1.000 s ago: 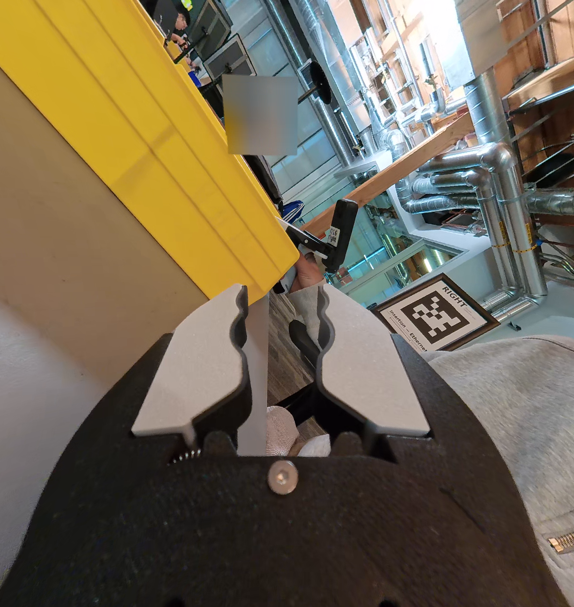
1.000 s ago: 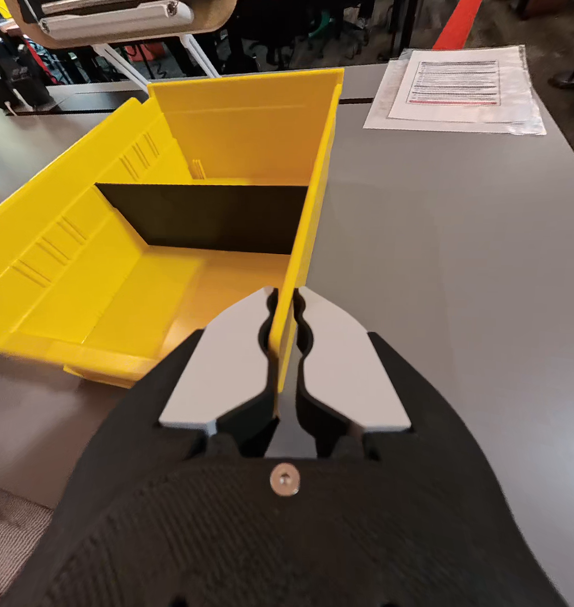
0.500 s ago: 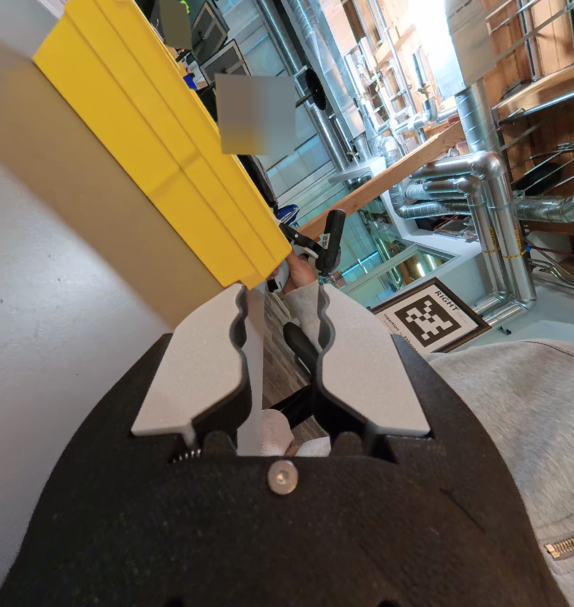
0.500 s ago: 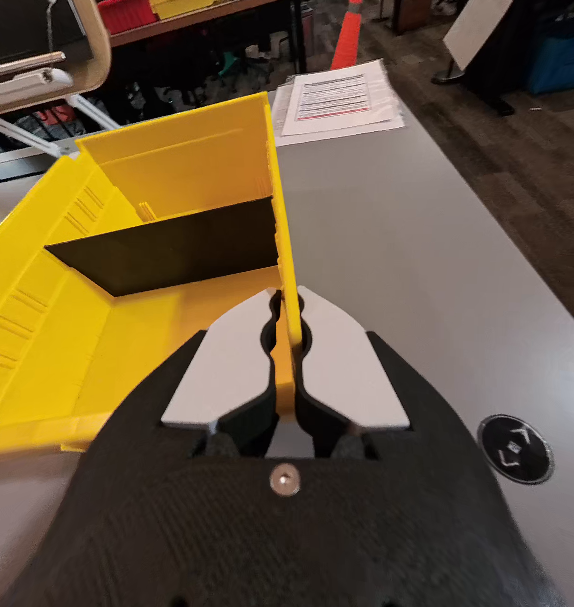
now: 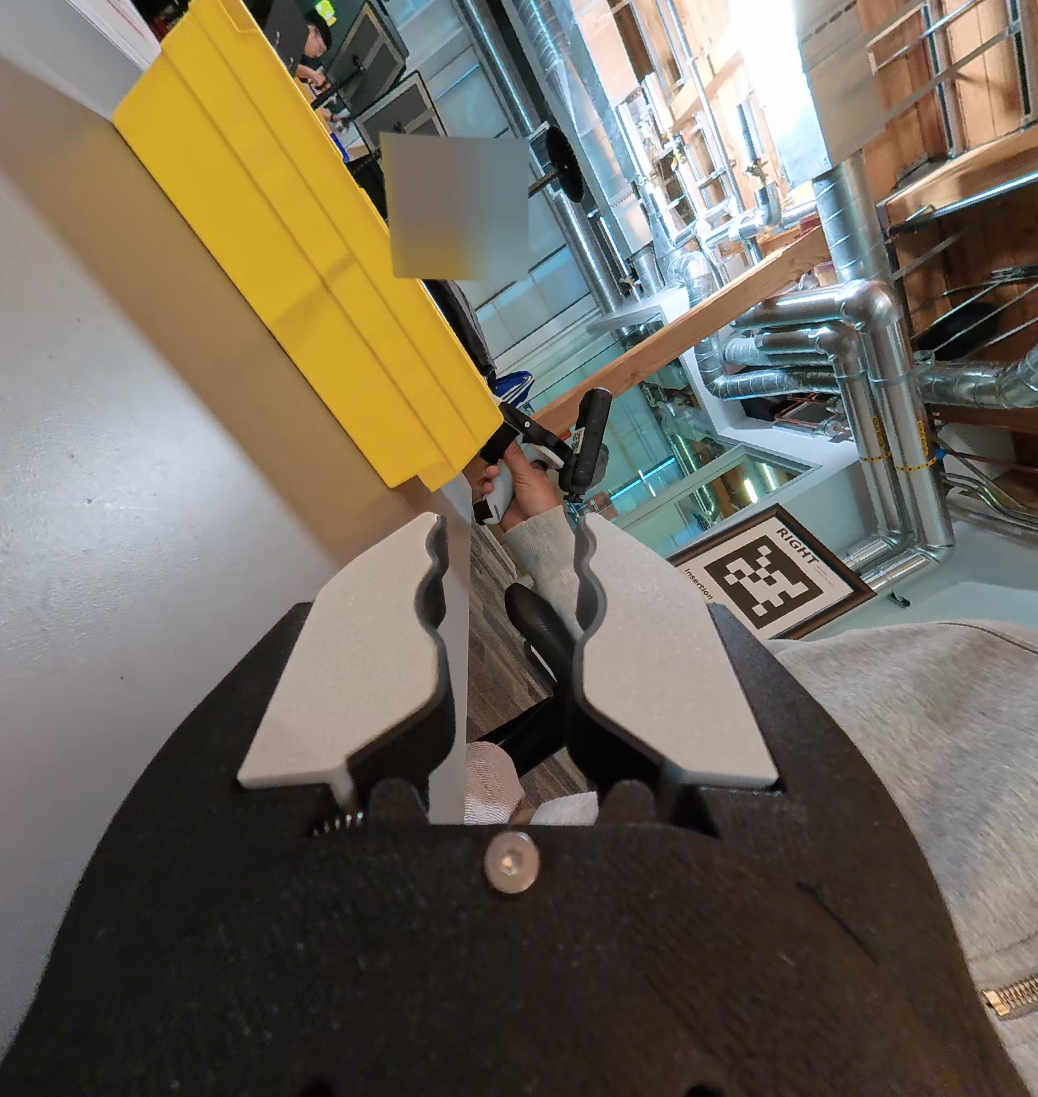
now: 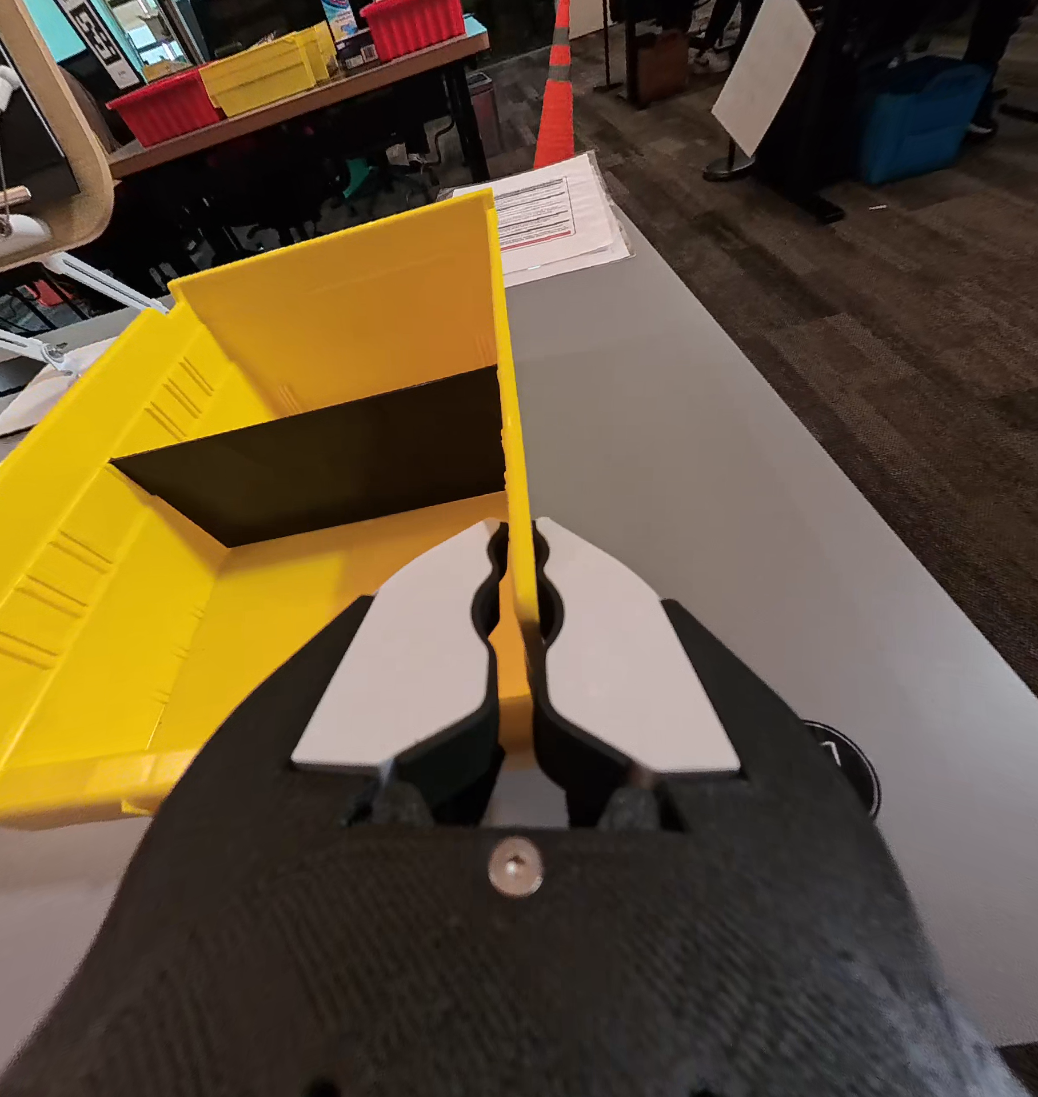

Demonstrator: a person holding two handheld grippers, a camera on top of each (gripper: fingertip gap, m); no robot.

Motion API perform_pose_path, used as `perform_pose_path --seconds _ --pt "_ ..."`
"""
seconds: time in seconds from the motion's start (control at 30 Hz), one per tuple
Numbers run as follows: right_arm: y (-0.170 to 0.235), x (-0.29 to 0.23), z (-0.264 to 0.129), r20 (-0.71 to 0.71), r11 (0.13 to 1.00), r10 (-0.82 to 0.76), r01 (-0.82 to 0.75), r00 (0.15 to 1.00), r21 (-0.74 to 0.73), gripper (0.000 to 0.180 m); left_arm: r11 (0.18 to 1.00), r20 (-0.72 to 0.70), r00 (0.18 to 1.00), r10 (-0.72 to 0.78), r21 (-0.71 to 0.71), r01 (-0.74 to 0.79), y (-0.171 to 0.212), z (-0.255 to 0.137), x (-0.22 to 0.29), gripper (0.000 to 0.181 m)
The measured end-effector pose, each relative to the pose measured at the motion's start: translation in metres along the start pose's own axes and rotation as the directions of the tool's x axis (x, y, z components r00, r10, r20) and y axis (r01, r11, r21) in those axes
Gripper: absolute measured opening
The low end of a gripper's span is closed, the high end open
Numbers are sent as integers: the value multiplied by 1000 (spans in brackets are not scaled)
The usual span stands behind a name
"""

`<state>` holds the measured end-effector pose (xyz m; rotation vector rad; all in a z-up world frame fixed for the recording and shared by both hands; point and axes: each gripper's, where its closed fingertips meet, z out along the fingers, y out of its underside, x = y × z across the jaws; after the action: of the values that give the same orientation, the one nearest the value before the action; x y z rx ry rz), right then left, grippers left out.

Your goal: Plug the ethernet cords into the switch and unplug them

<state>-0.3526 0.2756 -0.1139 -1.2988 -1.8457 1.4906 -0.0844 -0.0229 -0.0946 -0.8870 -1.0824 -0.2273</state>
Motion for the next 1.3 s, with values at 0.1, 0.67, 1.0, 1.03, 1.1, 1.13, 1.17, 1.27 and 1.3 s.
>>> perform_pose_path --seconds 0.1,0.67,1.0,1.03,1.1,1.13,1.17,1.27,1.3 --pt "0 0 0 5 1000 6 -6 1000 4 6 1000 0 1000 0 1 0 0 0 0 40" --pt "-2 1 2 24 1000 11 -11 1000 15 5 1000 -9 1000 -13 5 13 0 0 1 41" --pt "-3 2 2 42 1000 13 -14 999 23 5 1000 -10 1000 -15 4 15 1 1 1 41" --pt "-3 2 3 44 1000 12 -13 999 25 5 1000 -11 1000 -16 4 16 2 1 1 41" --pt "-4 2 3 44 1000 9 -10 999 29 5 1000 -11 1000 -16 5 16 1 1 1 41" --pt "-4 2 3 42 999 5 -7 999 33 5 1000 -10 1000 -16 5 16 1 1 1 41" --pt "-4 3 3 39 999 1 -3 999 36 5 1000 -10 1000 -17 6 17 1 0 1 41" --pt "-5 3 4 33 999 0 -2 999 45 5 1000 -11 1000 -19 7 19 1 0 1 41" --pt "-6 3 5 34 999 4 -6 999 49 5 1000 -11 1000 -20 7 20 1 0 1 41"
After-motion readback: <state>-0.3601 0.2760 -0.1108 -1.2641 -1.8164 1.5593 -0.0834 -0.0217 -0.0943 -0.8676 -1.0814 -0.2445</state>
